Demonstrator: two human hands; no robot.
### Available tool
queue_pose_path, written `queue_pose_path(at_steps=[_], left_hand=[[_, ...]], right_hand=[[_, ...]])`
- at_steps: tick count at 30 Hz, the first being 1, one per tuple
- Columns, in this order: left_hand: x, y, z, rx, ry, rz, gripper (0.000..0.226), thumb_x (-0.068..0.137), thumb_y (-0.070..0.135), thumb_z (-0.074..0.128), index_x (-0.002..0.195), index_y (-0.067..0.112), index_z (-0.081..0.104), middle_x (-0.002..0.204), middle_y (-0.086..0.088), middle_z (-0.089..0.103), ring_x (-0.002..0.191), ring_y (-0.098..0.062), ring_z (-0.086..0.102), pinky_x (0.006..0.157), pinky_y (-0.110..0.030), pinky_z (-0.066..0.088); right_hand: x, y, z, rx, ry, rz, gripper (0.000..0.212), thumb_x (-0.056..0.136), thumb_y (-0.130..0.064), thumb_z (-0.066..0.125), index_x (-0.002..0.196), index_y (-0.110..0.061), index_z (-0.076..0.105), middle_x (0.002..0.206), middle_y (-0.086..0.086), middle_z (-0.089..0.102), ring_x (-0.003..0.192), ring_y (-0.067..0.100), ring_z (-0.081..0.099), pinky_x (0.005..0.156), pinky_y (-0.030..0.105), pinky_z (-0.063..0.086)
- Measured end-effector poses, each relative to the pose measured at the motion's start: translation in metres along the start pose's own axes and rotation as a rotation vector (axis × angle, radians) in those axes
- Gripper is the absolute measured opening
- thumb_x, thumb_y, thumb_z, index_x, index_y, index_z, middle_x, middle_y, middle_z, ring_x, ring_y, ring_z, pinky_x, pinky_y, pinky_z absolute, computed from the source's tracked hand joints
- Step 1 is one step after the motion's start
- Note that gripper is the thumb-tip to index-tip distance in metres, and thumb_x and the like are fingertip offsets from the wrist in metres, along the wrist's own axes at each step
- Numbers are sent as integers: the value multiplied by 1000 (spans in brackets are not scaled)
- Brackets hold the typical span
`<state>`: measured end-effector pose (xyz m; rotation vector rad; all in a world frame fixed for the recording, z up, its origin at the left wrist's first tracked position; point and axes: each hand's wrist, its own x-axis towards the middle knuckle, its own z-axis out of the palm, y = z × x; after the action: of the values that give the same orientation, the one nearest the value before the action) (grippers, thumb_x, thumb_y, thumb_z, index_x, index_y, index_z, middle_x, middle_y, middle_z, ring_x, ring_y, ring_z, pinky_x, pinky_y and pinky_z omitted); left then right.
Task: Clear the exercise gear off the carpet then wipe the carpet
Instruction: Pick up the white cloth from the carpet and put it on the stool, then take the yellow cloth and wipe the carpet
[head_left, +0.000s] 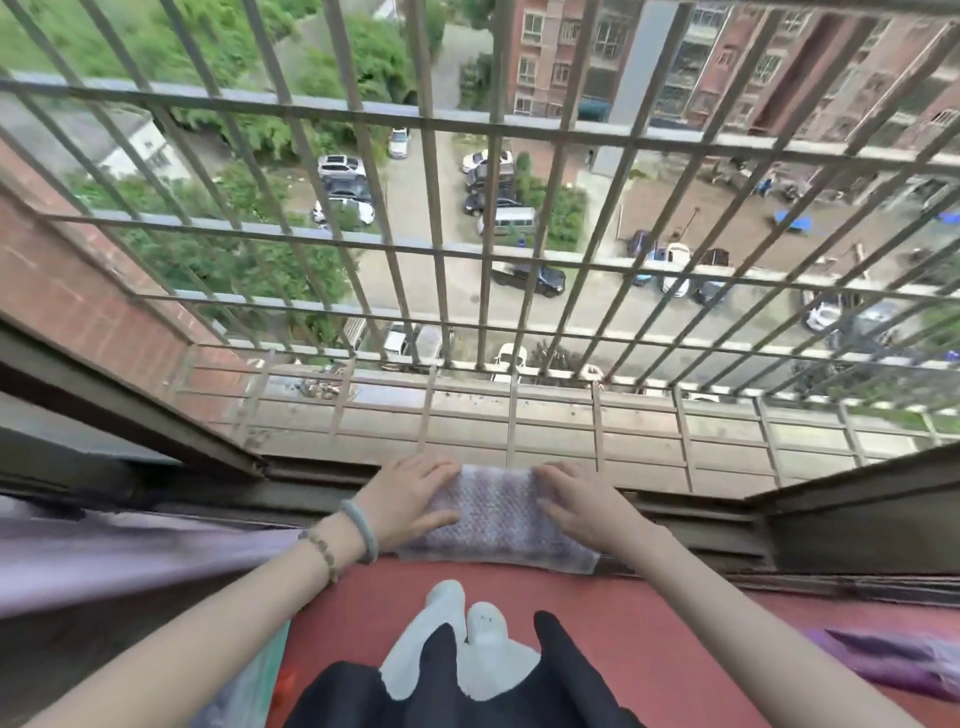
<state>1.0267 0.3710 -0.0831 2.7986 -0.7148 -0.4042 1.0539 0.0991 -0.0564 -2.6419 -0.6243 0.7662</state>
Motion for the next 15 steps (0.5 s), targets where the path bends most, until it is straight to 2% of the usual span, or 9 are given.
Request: queue_pose_path(at_steps=[3,6,10,15], left_hand=[[-3,4,5,-24,23,-31,72,89,68,14,123,17,53,118,0,63,107,-18,60,95,-29,38],[-3,6,4,-41,59,-67,74,85,68,22,132,16,46,127,-2,57,118,-21,52,104,-33,33],[-17,11,-4,-72,194,-123,85,82,74,11,132,14,47,129,-5,57,120,-22,52,103,-34,34],[-67,16,-18,-168,364,-230,77,87,69,22,129,12,50,126,-5,58,118,-19,50,100,-25,28]], right_hand=[[-2,-2,7,-96,-3,-8,49,95,-33,43,140,-16,37,139,6,46,127,26,43,104,36,32],[1,-7,-1,-74,33,-13,51,94,-34,46,141,-17,36,141,8,44,130,27,38,108,37,29],[2,-24,-19,-49,73,-89,60,91,-35,51,145,-22,30,146,5,37,135,23,30,111,36,26],[0,-72,-33,40,72,-289,63,89,-33,57,145,-24,29,146,0,37,136,19,30,112,34,26]])
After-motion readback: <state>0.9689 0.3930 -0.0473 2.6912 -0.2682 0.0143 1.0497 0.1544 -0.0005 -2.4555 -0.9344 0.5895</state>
